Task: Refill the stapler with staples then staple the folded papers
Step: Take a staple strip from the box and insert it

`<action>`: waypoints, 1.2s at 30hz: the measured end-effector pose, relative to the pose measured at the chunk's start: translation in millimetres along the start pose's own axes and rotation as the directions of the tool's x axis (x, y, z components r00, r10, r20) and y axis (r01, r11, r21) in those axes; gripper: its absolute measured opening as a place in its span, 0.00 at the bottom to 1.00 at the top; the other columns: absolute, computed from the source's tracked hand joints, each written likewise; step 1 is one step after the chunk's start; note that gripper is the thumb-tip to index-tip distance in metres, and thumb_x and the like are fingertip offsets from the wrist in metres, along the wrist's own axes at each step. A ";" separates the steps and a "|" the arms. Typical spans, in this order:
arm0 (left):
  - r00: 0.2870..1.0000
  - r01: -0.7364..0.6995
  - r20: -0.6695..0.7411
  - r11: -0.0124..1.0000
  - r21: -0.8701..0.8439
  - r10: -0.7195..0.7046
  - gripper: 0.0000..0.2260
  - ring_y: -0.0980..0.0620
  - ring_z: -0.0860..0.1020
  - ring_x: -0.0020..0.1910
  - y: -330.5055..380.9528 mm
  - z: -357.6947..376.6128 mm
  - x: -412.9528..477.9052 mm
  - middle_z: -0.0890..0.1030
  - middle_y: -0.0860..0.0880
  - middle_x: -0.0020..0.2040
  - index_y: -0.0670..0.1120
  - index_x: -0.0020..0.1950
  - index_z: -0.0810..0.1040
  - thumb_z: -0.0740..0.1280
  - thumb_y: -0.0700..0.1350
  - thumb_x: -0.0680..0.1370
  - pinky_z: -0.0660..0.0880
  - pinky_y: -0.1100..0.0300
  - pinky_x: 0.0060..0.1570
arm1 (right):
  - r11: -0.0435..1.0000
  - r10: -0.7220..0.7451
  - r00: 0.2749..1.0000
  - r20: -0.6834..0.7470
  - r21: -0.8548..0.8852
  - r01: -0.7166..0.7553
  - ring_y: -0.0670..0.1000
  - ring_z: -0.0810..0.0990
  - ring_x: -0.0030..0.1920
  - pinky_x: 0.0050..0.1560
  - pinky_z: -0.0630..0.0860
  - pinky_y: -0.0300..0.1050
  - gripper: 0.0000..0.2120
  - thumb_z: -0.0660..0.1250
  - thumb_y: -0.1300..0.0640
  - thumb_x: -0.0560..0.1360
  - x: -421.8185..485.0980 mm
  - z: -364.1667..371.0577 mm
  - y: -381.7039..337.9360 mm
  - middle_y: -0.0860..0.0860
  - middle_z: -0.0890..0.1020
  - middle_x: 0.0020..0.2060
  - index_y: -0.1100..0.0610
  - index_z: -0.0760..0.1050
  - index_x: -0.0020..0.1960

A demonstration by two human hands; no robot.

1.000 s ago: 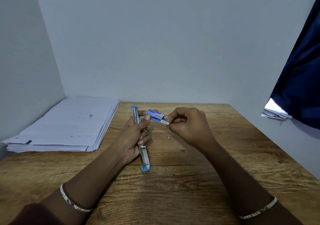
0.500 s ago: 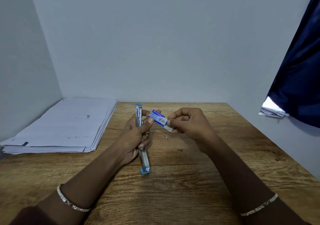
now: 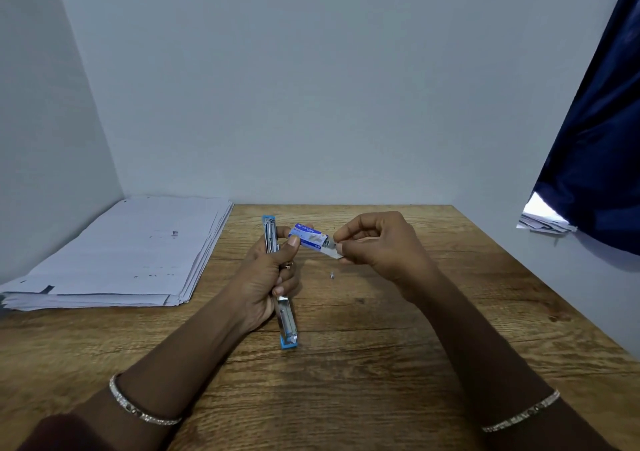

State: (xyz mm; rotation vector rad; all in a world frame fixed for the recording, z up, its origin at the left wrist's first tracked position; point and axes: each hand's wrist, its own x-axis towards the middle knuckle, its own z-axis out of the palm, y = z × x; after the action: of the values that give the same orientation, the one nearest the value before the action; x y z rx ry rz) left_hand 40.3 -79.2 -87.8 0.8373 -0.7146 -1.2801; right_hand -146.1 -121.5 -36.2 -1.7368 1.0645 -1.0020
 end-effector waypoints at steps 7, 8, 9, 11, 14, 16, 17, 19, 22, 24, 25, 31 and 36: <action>1.000 0.010 0.006 1.000 0.020 -0.010 0.03 0.57 0.59 0.14 0.2 -2.2 0.5 0.62 0.49 0.23 0.48 0.48 0.76 0.69 0.41 0.78 0.59 0.70 0.16 | 0.937 -0.143 0.990 0.013 -0.321 0.140 0.45 0.86 0.33 0.36 0.76 0.28 0.07 0.75 0.64 0.71 0.4 4.9 -2.0 0.44 0.85 0.32 0.55 0.87 0.47; 1.000 0.014 0.007 1.000 0.016 -0.014 0.03 0.57 0.59 0.14 0.5 -2.6 0.3 0.62 0.49 0.23 0.48 0.48 0.76 0.69 0.41 0.78 0.60 0.70 0.16 | 0.930 -0.154 0.988 0.013 -0.337 0.149 0.45 0.86 0.33 0.36 0.76 0.27 0.07 0.75 0.63 0.71 0.8 5.0 -2.0 0.43 0.85 0.31 0.55 0.87 0.47; 1.000 0.015 0.011 1.000 0.017 -0.016 0.03 0.57 0.59 0.14 0.7 -2.8 0.1 0.62 0.49 0.23 0.48 0.48 0.76 0.69 0.41 0.78 0.60 0.70 0.16 | 0.923 -0.161 0.987 0.011 -0.352 0.155 0.45 0.86 0.33 0.36 0.76 0.28 0.06 0.76 0.62 0.71 1.0 5.2 -2.2 0.42 0.84 0.30 0.55 0.87 0.46; 1.000 0.019 0.018 1.000 0.023 -0.019 0.03 0.57 0.59 0.14 0.7 -3.1 -0.3 0.62 0.50 0.21 0.48 0.48 0.76 0.69 0.41 0.78 0.60 0.70 0.16 | 0.911 -0.168 0.986 0.007 -0.382 0.158 0.45 0.85 0.32 0.35 0.76 0.29 0.05 0.76 0.60 0.72 1.7 5.9 -2.2 0.41 0.83 0.30 0.53 0.87 0.46; 1.000 0.015 0.016 0.999 0.028 -0.016 0.05 0.57 0.59 0.14 0.1 -2.5 0.0 0.63 0.50 0.21 0.48 0.49 0.76 0.70 0.42 0.76 0.59 0.69 0.16 | 0.887 -0.206 0.978 0.005 -0.420 0.189 0.39 0.79 0.27 0.33 0.70 0.28 0.03 0.76 0.58 0.72 2.1 7.8 0.0 0.40 0.82 0.28 0.53 0.87 0.45; 1.000 0.014 0.000 1.000 0.022 -0.014 0.05 0.57 0.59 0.14 -0.4 -2.7 1.1 0.63 0.50 0.22 0.47 0.49 0.76 0.70 0.42 0.76 0.59 0.69 0.16 | 0.878 -0.244 0.970 -0.001 -0.425 0.220 0.40 0.78 0.27 0.34 0.71 0.32 0.02 0.75 0.57 0.73 2.2 9.3 1.5 0.41 0.82 0.29 0.53 0.87 0.44; 1.000 0.017 -0.006 1.000 0.017 -0.017 0.05 0.57 0.59 0.14 -0.7 -3.0 1.7 0.63 0.50 0.22 0.47 0.49 0.76 0.70 0.41 0.77 0.59 0.69 0.16 | 0.876 -0.260 0.966 -0.005 -0.421 0.234 0.40 0.78 0.29 0.35 0.72 0.35 0.02 0.75 0.56 0.73 2.5 9.8 2.1 0.41 0.82 0.30 0.53 0.86 0.44; 1.000 0.029 -0.012 1.000 0.010 -0.029 0.04 0.57 0.59 0.14 -1.5 -3.7 2.7 0.63 0.49 0.24 0.47 0.49 0.76 0.69 0.40 0.78 0.59 0.69 0.16 | 0.875 -0.282 0.959 -0.005 -0.411 0.255 0.41 0.77 0.32 0.36 0.71 0.37 0.02 0.74 0.56 0.74 2.3 10.6 2.6 0.42 0.82 0.32 0.53 0.85 0.45; 0.999 0.045 -0.007 0.999 -0.022 -0.045 0.06 0.57 0.59 0.15 -1.6 -4.6 3.5 0.63 0.48 0.30 0.47 0.48 0.76 0.71 0.41 0.75 0.60 0.69 0.15 | 0.913 -0.276 0.960 -0.037 -0.323 0.250 0.45 0.81 0.40 0.42 0.73 0.37 0.02 0.72 0.57 0.76 3.4 10.4 3.0 0.44 0.85 0.39 0.55 0.84 0.46; 0.998 0.056 0.000 0.997 -0.057 -0.056 0.07 0.57 0.60 0.15 -1.4 -5.0 4.0 0.63 0.49 0.35 0.47 0.48 0.76 0.71 0.41 0.73 0.60 0.68 0.14 | 0.955 -0.242 0.966 -0.097 -0.200 0.219 0.46 0.80 0.44 0.48 0.75 0.42 0.03 0.71 0.57 0.77 3.5 8.3 3.3 0.46 0.85 0.42 0.57 0.83 0.48; 0.998 0.063 0.001 0.995 -0.076 -0.063 0.07 0.58 0.60 0.15 -1.4 -5.1 4.2 0.64 0.50 0.36 0.47 0.47 0.75 0.71 0.41 0.73 0.60 0.68 0.14 | 0.971 -0.219 0.967 -0.132 -0.125 0.203 0.46 0.79 0.45 0.50 0.76 0.45 0.03 0.71 0.58 0.77 3.4 6.6 3.1 0.47 0.84 0.43 0.57 0.82 0.48; 0.995 0.093 -0.020 0.977 -0.192 -0.098 0.06 0.59 0.59 0.15 0.6 -3.1 3.9 0.64 0.50 0.34 0.47 0.42 0.74 0.70 0.40 0.73 0.59 0.68 0.13 | 0.973 -0.200 0.975 -0.095 0.099 0.209 0.49 0.83 0.41 0.38 0.74 0.39 0.02 0.66 0.61 0.80 1.5 -2.5 -3.0 0.53 0.87 0.46 0.58 0.78 0.51; 0.991 0.114 -0.039 0.967 -0.229 -0.126 0.07 0.59 0.59 0.14 5.0 0.3 0.7 0.70 0.52 0.24 0.46 0.43 0.73 0.65 0.40 0.80 0.58 0.68 0.13 | 0.936 -0.332 0.943 0.023 -0.115 0.332 0.53 0.83 0.47 0.45 0.79 0.51 0.01 0.68 0.61 0.79 -1.9 13.1 -1.3 0.53 0.86 0.45 0.58 0.78 0.49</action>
State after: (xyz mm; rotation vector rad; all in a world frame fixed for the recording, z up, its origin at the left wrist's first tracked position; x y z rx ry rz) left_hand 42.7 -79.5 -83.3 0.7333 -0.4703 -1.4128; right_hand -134.4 -116.2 -39.6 -2.0615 0.8569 -1.1599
